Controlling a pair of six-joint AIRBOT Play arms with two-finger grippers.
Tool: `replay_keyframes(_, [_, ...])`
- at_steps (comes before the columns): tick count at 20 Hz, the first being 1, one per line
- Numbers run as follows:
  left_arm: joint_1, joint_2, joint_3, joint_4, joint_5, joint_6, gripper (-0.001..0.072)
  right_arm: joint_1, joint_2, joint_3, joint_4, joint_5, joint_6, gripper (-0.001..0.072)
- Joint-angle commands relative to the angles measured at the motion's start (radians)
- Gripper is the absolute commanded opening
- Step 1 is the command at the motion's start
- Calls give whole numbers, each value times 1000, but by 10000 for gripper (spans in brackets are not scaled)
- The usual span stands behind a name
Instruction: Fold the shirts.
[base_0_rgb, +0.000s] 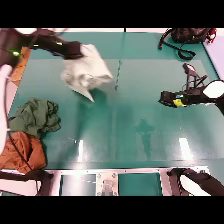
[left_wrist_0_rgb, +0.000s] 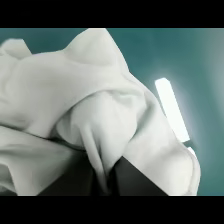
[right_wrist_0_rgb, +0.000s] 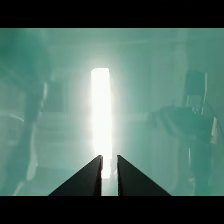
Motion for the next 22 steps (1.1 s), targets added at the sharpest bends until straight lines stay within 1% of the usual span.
replay_keyframes(1, [-208, -37, 11, -67, -35, -30, 23, -64, 0, 8, 7, 35, -34, 122])
replay_keyframes(2, [-248, -65, 11, -66, -35, -30, 23, -64, 0, 8, 7, 37, -34, 123])
replay_keyframes(3, [-280, -95, 11, -66, -36, -30, 27, -64, 0, 8, 10, 45, -34, 160])
replay_keyframes(4, [-306, -127, 11, -61, -34, -29, 289, -64, 0, 8, 18, 55, -35, 215])
replay_keyframes(5, [-320, -154, 11, -55, -28, -31, 612, -64, 0, 8, 21, 63, -35, 261])
replay_keyframes(6, [-323, -173, 12, -55, -23, -32, 647, -65, 0, 8, 21, 71, -35, 294])
replay_keyframes(8, [-309, -182, 12, -17, -19, -32, 647, -67, 0, 8, 21, 95, -38, 306])
replay_keyframes(9, [-289, -177, 14, -6, -33, -32, 647, -74, 0, 8, 21, 110, -38, 376])
replay_keyframes(10, [-258, -174, 19, -4, -68, -33, 648, -85, 0, 8, 21, 129, -38, 410])
replay_keyframes(13, [-140, -174, 26, 13, -261, -34, 648, -144, 0, -16, 14, 145, -37, 432])
replay_keyframes(15, [-74, -174, 17, 102, -362, -49, 648, -185, 0, -81, 14, 137, -37, 433])
replay_keyframes(17, [-11, -174, -39, 129, -375, -65, 648, -214, -2, -179, 18, 82, -37, 449])
replay_keyframes(19, [36, -174, -151, 131, -375, -62, 648, -226, -28, -255, 43, 32, -46, 449])
replay_keyframes(20, [54, -174, -216, 140, -367, -62, 648, -225, -58, -277, 74, 10, -76, 448])
replay_keyframes(22, [79, -174, -349, 142, -287, -64, 648, -224, -135, -288, 175, -20, -154, 448])
